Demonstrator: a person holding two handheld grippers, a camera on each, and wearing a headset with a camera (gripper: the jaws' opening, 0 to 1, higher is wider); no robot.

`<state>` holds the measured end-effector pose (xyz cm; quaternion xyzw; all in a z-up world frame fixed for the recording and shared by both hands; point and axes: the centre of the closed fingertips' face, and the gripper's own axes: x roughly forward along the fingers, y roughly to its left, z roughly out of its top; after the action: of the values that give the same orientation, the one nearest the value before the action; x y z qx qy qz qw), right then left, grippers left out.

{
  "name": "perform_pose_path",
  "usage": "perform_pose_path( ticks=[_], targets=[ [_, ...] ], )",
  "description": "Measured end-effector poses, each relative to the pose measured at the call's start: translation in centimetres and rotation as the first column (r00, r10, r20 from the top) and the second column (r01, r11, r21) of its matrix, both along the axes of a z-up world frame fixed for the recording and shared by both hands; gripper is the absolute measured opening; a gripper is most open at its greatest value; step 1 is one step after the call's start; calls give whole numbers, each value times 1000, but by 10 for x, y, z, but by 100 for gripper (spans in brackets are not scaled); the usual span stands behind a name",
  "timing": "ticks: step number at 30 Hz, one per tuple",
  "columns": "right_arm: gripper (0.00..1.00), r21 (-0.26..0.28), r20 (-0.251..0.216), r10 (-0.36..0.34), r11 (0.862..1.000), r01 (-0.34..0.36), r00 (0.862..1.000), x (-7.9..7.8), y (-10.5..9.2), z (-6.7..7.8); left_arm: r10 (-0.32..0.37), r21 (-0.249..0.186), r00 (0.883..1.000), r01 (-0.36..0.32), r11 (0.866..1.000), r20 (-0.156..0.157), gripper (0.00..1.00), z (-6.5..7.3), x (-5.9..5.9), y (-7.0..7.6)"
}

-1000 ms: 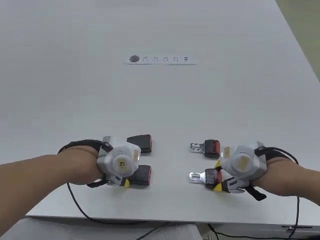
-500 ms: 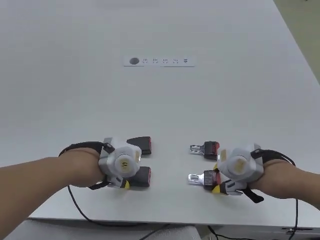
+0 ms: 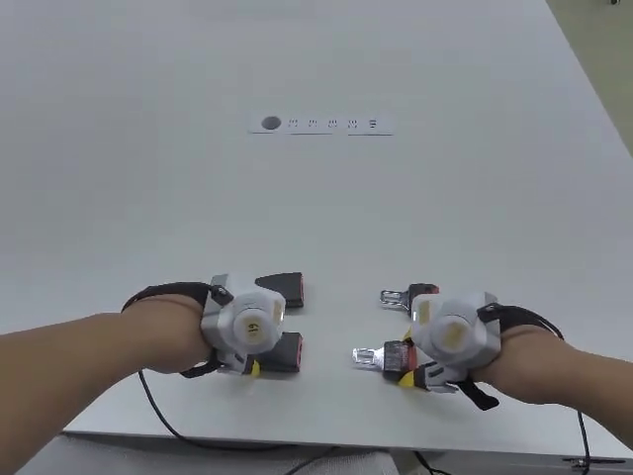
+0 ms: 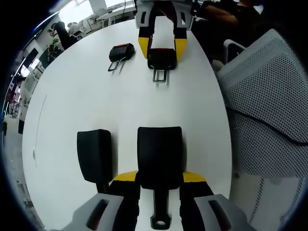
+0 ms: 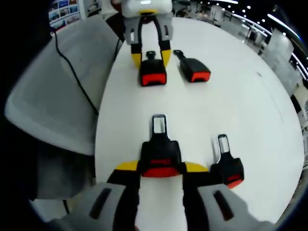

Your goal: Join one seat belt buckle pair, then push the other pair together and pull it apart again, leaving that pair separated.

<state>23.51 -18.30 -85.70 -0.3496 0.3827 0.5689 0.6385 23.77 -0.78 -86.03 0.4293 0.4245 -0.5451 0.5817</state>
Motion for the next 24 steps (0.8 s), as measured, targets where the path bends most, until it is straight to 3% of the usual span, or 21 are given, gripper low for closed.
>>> perform_pose_path(
  ticks=[13,24],
  targets=[
    [33,26,7,22,999,-23,1000,2,47,0,-2,6,1000,2,1000,-1,32,-1,1,0],
    [33,33,5,35,999,-35,999,2,66,0,1,11,1000,-1,1000,-3,32,-1,1,0]
  ],
)
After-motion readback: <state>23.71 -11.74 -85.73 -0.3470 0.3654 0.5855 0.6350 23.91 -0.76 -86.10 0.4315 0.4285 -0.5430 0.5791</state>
